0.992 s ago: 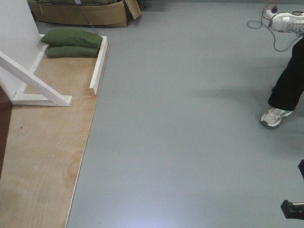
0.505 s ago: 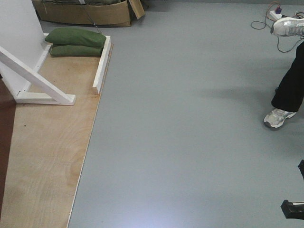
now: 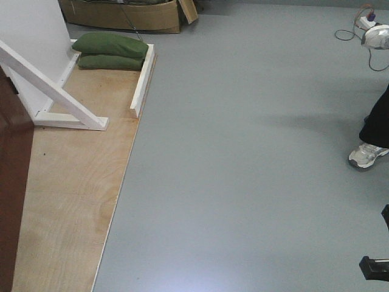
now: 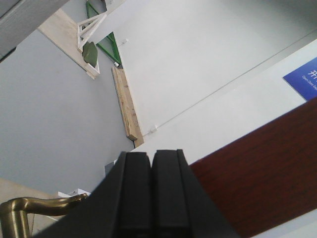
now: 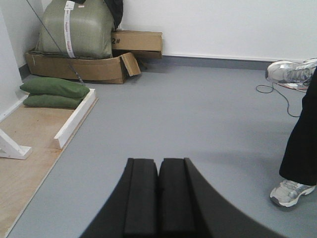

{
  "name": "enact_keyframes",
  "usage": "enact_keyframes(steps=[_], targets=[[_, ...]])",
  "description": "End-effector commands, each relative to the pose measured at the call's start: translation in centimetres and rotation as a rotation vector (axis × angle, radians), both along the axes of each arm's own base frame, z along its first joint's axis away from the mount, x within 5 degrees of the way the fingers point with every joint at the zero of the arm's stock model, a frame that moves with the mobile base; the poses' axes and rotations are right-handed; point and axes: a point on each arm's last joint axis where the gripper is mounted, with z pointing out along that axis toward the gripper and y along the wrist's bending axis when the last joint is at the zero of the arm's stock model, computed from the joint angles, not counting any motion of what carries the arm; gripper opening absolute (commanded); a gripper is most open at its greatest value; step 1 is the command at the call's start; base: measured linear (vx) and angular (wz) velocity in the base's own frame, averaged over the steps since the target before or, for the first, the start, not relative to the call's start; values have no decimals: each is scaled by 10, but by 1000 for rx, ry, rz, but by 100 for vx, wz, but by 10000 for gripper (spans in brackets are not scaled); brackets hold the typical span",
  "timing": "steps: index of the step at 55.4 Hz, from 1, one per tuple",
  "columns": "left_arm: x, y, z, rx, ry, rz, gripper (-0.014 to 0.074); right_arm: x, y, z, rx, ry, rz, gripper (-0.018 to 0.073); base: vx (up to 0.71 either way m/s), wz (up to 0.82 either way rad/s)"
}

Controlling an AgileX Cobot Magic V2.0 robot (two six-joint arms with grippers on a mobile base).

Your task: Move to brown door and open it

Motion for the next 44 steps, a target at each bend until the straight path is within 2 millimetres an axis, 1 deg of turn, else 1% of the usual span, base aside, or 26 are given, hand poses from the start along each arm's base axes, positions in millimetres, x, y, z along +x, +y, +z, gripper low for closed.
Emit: enact_keyframes(steps=[1,5,12,22,29,32,42,44], targets=[[27,-31,29,116,-255,-161,-4,1,0,7,-10,-92,-3,0,-2,10],[26,-30,29,132,-237,-152,-4,1,0,7,-10,-92,-3,0,-2,10],[16,-20,29,173,-193,-101,-4,1,0,7,-10,-92,-3,0,-1,11],[-9,0,30,194,-171,-7,-4,1,0,7,-10,-92,-3,0,0,6],[-26,8,33,211,-163,49,-4,1,0,7,-10,-92,-3,0,0,0],[-31,11,33,216,-154,66,-4,1,0,7,-10,-92,-3,0,0,-1],[-37,16,33,265,-93,102,-4,1,0,7,-10,-92,-3,0,0,0],[-38,19,31,269,-86,110,-4,1,0,7,-10,-92,-3,0,0,0]])
